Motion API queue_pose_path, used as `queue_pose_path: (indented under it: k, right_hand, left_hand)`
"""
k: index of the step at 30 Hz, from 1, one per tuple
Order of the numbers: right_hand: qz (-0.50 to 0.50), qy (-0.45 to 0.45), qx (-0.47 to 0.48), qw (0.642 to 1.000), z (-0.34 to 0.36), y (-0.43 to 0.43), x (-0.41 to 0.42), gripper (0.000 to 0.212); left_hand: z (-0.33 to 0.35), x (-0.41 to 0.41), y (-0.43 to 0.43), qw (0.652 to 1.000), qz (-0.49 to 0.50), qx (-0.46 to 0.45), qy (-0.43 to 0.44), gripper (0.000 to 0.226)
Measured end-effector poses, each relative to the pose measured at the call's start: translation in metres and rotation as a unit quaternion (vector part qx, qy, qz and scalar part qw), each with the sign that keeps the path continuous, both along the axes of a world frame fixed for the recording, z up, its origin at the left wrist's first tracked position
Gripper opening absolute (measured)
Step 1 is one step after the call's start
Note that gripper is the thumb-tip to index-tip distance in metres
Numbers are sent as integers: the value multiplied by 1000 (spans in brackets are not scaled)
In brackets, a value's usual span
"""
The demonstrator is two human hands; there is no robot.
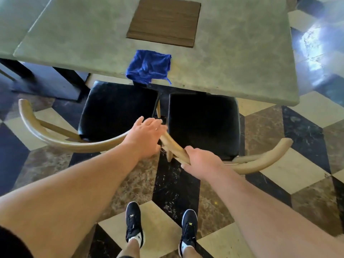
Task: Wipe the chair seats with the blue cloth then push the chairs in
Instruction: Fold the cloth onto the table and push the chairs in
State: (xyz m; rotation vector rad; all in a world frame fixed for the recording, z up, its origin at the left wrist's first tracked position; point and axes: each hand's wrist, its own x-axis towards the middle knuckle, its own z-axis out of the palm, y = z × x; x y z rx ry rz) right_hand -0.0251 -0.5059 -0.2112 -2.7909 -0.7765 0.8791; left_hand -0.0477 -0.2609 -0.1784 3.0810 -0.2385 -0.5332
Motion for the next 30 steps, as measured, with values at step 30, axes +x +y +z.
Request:
queue_pose_path:
  k: [30]
  right_hand:
    - [-120, -88, -27, 988, -21, 95, -22, 42]
  left_hand:
    - [-16, -39, 102, 976, 185, -56, 104, 33]
